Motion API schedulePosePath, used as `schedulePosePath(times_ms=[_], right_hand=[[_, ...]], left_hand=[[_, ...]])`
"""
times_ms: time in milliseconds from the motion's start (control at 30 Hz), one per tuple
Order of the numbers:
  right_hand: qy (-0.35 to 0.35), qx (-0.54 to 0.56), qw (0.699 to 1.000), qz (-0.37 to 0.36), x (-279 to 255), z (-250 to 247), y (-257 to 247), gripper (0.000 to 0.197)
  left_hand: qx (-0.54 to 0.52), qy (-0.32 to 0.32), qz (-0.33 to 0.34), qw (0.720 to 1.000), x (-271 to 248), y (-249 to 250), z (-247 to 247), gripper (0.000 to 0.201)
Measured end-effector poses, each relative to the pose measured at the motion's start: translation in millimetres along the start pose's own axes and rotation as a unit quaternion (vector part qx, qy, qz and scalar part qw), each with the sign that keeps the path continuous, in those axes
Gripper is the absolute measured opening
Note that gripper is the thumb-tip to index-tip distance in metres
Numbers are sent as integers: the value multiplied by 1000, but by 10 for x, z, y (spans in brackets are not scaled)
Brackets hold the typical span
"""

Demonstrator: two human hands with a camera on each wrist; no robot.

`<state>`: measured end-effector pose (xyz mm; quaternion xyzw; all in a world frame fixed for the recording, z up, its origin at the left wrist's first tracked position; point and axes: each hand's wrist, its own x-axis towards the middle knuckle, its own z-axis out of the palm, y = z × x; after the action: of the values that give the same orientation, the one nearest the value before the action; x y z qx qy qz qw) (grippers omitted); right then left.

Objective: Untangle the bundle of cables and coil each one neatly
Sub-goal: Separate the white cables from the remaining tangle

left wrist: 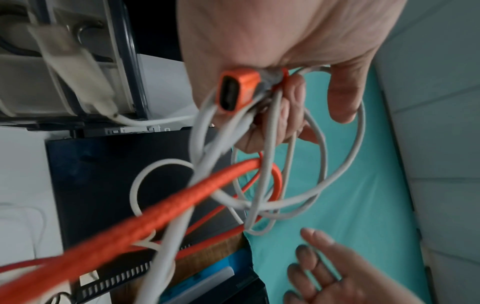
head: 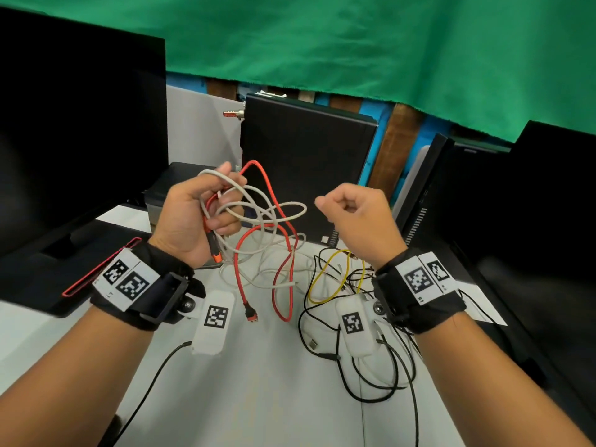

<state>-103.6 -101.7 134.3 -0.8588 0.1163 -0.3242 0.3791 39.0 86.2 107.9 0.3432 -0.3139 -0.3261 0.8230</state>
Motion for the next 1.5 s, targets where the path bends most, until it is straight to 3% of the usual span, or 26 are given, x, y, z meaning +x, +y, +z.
schedulePosePath(times_ms=[100, 267, 333, 400, 467, 533, 733, 1033, 1200, 1300, 1367, 1433, 1500], right_hand=[[35, 39, 998, -40, -47, 18, -125, 12], [-31, 0, 995, -100, -115, 121, -354, 5], [-56, -12, 994, -96, -103, 153, -379, 17], [-124, -13, 990, -62, -86, 161, -388, 33], [-169, -24, 985, -38, -76, 165, -378, 27], [-152, -32, 987, -36, -63, 157, -354, 6], [-2, 103, 992, 68, -1, 9, -274, 18], [200, 284, 936, 60, 142, -364, -260, 21], [206, 276, 937, 64, 135, -536, -190, 20], [149, 221, 957, 111, 109, -511, -118, 7], [119, 156, 973, 125, 74, -457, -77, 17], [116, 64, 988, 73, 14, -365, -96, 24], [93, 16, 995, -16, -75, -229, -204, 13]], left_hand=[[-4, 1, -9, 1000, 5, -57, 47, 25], [4, -57, -10, 998, -28, -114, 74, 42], [18, -78, -6, 997, -43, -113, 86, 49], [39, -85, 3, 996, -58, -110, 99, 51], [55, -85, 5, 995, -64, -111, 111, 53], [73, -79, -6, 994, -59, -117, 130, 57], [92, -2, -17, 996, -25, -133, 170, 61], [157, 56, -25, 986, 0, -133, 52, 57], [157, 76, -15, 985, 17, -133, 58, 43], [174, 92, -29, 980, 3, -143, 95, 49], [194, 113, -49, 973, 4, -159, 125, 43], [194, 129, -75, 970, 8, -168, 160, 35], [188, 121, -98, 970, 9, -176, 198, 28]])
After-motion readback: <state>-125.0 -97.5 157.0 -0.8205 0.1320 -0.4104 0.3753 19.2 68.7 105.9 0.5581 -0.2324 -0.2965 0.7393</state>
